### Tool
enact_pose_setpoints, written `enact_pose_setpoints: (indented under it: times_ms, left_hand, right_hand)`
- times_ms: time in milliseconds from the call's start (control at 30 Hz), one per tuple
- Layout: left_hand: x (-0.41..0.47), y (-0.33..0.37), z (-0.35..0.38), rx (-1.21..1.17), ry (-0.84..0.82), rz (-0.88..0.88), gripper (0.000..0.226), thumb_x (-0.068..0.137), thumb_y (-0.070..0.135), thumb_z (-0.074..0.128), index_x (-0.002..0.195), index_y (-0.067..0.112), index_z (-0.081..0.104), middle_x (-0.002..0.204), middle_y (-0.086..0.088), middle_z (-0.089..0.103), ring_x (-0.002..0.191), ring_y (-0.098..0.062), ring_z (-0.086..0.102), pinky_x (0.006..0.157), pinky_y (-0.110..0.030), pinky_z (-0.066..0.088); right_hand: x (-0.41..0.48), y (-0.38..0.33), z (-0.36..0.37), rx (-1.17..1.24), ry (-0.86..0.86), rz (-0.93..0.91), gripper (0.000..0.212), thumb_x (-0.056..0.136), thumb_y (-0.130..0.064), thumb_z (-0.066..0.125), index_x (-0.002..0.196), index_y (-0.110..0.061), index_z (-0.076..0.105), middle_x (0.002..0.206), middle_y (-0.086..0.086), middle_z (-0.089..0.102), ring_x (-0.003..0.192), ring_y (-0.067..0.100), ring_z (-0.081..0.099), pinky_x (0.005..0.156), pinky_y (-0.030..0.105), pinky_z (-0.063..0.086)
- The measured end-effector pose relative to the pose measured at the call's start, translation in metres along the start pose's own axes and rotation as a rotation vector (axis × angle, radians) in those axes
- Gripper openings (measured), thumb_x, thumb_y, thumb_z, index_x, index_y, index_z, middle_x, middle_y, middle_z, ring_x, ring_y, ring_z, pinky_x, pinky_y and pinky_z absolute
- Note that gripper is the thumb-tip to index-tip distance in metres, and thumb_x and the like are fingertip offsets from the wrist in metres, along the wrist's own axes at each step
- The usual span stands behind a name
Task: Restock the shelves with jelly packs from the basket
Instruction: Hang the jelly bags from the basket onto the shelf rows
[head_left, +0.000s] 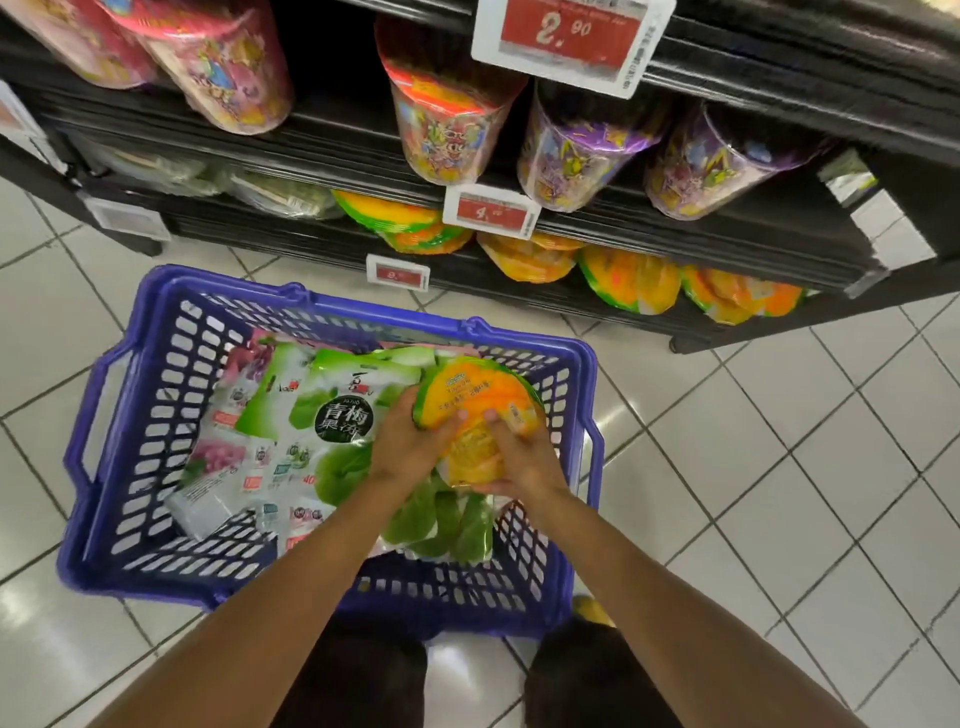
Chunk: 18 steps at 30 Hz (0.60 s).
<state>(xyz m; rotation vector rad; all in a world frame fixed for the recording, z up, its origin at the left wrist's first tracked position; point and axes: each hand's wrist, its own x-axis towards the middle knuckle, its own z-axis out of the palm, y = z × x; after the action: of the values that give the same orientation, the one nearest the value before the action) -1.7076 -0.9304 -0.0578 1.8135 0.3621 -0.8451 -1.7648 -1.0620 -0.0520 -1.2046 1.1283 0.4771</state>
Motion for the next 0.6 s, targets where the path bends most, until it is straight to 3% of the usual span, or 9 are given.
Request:
enact_pose_setpoints:
  times_ms: [133,233,367,500,600]
  left_hand:
    - [0.013,-0.004,0.005,0.149,0.114,0.150,0.058,0.086,0.042,0.069,0.133,0.016,0.049,0.121,-0.003,0.064,0.109,-0.024,0.064,0.086,-0.039,0.056]
    - [0.015,-0.016,0.005,0.133,0.114,0.245,0.051,0.084,0.043,0.069,0.126,0.020,0.052,0.117,0.001,0.066,0.105,-0.020,0.065,0.087,-0.042,0.056]
    - [0.019,-0.025,0.002,0.132,0.094,0.328,0.035,0.078,0.049,0.070,0.104,0.034,0.053,0.104,0.005,0.069,0.092,-0.013,0.069,0.077,-0.037,0.059]
    - [0.018,-0.023,0.010,0.093,0.199,0.367,0.029,0.082,0.040,0.075,0.101,0.033,0.054,0.099,0.005,0.071,0.087,-0.011,0.070,0.078,-0.044,0.058]
    - [0.006,-0.015,0.015,0.038,0.223,0.355,0.037,0.075,0.048,0.072,0.103,0.032,0.055,0.101,0.002,0.071,0.088,-0.016,0.071,0.079,-0.050,0.058]
  right_hand:
    - [0.019,-0.003,0.004,0.063,0.011,-0.017,0.065,0.087,-0.045,0.068,0.142,-0.028,0.037,0.136,0.010,0.054,0.109,0.036,0.063,0.067,0.055,0.060]
    - [0.026,0.002,-0.006,0.071,-0.080,-0.010,0.065,0.085,-0.044,0.070,0.141,-0.031,0.040,0.133,0.008,0.058,0.104,0.033,0.068,0.063,0.047,0.061]
    - [0.029,0.010,-0.021,0.069,-0.238,-0.147,0.059,0.087,-0.041,0.067,0.140,-0.034,0.042,0.131,0.004,0.061,0.097,0.025,0.073,0.063,0.042,0.061]
    - [0.024,0.010,-0.023,0.096,-0.274,-0.312,0.051,0.092,-0.034,0.063,0.138,-0.031,0.041,0.128,0.000,0.063,0.092,0.019,0.074,0.061,0.045,0.061]
    - [0.012,0.009,-0.026,0.052,-0.265,-0.392,0.048,0.094,-0.034,0.061,0.137,-0.031,0.041,0.121,-0.002,0.065,0.087,0.019,0.074,0.058,0.042,0.062]
